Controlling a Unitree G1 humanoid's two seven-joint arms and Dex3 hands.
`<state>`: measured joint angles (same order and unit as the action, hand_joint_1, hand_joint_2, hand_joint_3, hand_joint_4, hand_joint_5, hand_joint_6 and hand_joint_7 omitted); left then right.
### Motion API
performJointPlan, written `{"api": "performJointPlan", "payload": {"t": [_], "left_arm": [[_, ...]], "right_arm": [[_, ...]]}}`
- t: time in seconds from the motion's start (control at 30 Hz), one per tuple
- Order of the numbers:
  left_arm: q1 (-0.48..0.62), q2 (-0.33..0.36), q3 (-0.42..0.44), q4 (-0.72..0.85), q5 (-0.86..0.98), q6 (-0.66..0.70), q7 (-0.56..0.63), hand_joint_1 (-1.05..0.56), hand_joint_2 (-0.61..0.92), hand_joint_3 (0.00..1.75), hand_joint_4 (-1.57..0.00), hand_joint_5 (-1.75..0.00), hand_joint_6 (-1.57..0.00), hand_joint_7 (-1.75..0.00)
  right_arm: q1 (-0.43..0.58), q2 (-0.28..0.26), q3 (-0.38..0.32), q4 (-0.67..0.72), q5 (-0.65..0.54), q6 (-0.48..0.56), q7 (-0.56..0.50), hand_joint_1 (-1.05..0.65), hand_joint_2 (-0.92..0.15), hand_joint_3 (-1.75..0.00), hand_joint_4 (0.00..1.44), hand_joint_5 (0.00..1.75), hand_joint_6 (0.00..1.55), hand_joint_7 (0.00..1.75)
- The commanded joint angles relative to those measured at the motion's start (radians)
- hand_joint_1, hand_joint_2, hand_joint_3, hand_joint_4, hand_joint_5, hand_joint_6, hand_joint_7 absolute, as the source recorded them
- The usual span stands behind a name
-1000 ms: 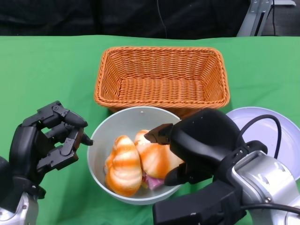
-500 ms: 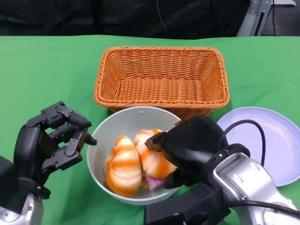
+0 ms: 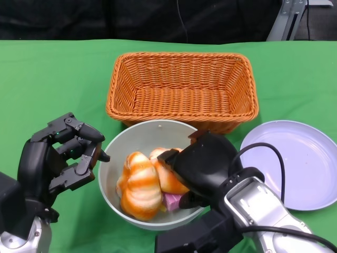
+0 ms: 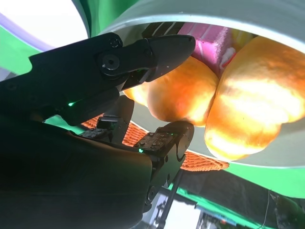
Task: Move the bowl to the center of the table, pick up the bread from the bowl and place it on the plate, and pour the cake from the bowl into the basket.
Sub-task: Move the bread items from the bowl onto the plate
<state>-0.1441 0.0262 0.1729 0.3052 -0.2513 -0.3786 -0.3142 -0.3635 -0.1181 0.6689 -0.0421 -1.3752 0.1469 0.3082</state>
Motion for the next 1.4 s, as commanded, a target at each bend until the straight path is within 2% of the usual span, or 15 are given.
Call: {"api": "performJointPlan", "payload": {"t": [0.03, 0.27, 0.37, 0.43, 0.57, 0.6, 0.67, 0.77, 0.83, 0.87, 0.9, 1.0, 1.17, 1.4], "left_arm": [[0.004, 0.007, 0.002, -0.018, -0.004, -0.009, 0.007, -0.15, 0.6, 0.87, -0.78, -1.43, -0.86, -1.17], [0.009, 0.002, 0.0, -0.028, -0.009, -0.004, 0.013, -0.13, 0.58, 0.93, -0.79, -1.43, -0.87, -1.17], [0.006, 0.004, 0.001, -0.02, -0.014, -0.004, 0.007, -0.13, 0.58, 0.93, -0.79, -1.43, -0.86, -1.17], [0.003, 0.004, 0.001, -0.016, -0.015, -0.005, 0.006, -0.13, 0.58, 0.92, -0.79, -1.43, -0.86, -1.16], [0.002, 0.003, 0.0, -0.01, -0.006, -0.015, 0.013, -0.15, 0.59, 0.9, -0.79, -1.43, -0.87, -1.15], [0.002, 0.002, -0.001, -0.009, -0.004, -0.016, 0.015, -0.15, 0.59, 0.89, -0.79, -1.43, -0.87, -1.14], [0.001, 0.002, -0.002, -0.008, 0.0, -0.016, 0.018, -0.15, 0.59, 0.89, -0.79, -1.43, -0.88, -1.14], [0.0, 0.003, -0.004, -0.004, -0.001, -0.017, 0.013, -0.14, 0.6, 0.9, -0.78, -1.44, -0.87, -1.15], [0.0, 0.003, -0.005, -0.005, -0.004, -0.014, 0.012, -0.14, 0.6, 0.9, -0.78, -1.45, -0.87, -1.16], [0.0, 0.003, -0.005, -0.002, -0.001, -0.018, 0.014, -0.14, 0.6, 0.9, -0.77, -1.45, -0.87, -1.16], [-0.001, 0.003, -0.005, -0.001, -0.003, -0.019, 0.012, -0.13, 0.6, 0.91, -0.77, -1.45, -0.87, -1.16], [-0.002, 0.002, -0.004, 0.001, -0.006, -0.015, 0.011, -0.12, 0.61, 0.91, -0.77, -1.45, -0.87, -1.15], [-0.006, 0.002, -0.006, 0.011, -0.003, -0.023, 0.01, -0.11, 0.6, 0.91, -0.79, -1.44, -0.87, -1.15], [-0.004, 0.002, -0.005, 0.01, 0.005, -0.025, 0.022, -0.11, 0.6, 0.9, -0.78, -1.42, -0.87, -1.14]], "right_arm": [[0.001, -0.015, 0.017, 0.034, -0.012, 0.006, -0.027, -0.87, -0.92, -0.12, 0.41, 0.6, 0.6, 0.01], [-0.004, -0.012, 0.034, 0.078, -0.003, 0.006, -0.096, -0.83, -0.92, -0.16, 0.46, 0.56, 0.6, 0.01], [-0.009, -0.012, 0.041, 0.105, -0.001, 0.003, -0.13, -0.79, -0.92, -0.14, 0.6, 0.59, 0.66, 0.03], [-0.015, -0.018, 0.048, 0.123, 0.001, -0.006, -0.162, -0.71, -0.92, -0.09, 0.74, 0.6, 0.73, 0.04], [-0.026, -0.028, 0.045, 0.17, 0.059, -0.056, -0.223, -0.56, -0.92, -0.06, 0.85, 0.63, 0.79, 0.05], [-0.027, -0.031, 0.043, 0.177, 0.076, -0.069, -0.237, -0.46, -0.91, -0.03, 0.83, 0.77, 0.83, 0.04], [-0.031, -0.035, 0.033, 0.19, 0.118, -0.099, -0.271, -0.39, -0.91, -0.01, 0.8, 0.93, 0.87, 0.03], [-0.042, -0.044, 0.026, 0.205, 0.147, -0.129, -0.328, -0.36, -0.91, -0.01, 0.77, 1.17, 0.96, 0.05], [-0.046, -0.045, 0.02, 0.207, 0.167, -0.137, -0.337, -0.36, -0.92, -0.02, 0.75, 1.22, 0.99, 0.05], [-0.048, -0.045, 0.013, 0.209, 0.184, -0.146, -0.349, -0.36, -0.92, -0.02, 0.74, 1.23, 1.0, 0.05], [-0.049, -0.045, 0.008, 0.209, 0.199, -0.152, -0.357, -0.36, -0.92, -0.04, 0.77, 1.12, 1.02, 0.05], [-0.056, -0.051, 0.0, 0.207, 0.227, -0.161, -0.355, -0.37, -0.92, -0.05, 0.81, 1.03, 1.03, 0.05], [-0.057, -0.059, -0.008, 0.204, 0.259, -0.167, -0.362, -0.38, -0.92, -0.05, 0.83, 1.0, 1.06, 0.05], [-0.058, -0.06, -0.052, 0.189, 0.33, -0.209, -0.402, -0.36, -0.91, -0.02, 0.81, 1.06, 1.07, 0.05]]}}
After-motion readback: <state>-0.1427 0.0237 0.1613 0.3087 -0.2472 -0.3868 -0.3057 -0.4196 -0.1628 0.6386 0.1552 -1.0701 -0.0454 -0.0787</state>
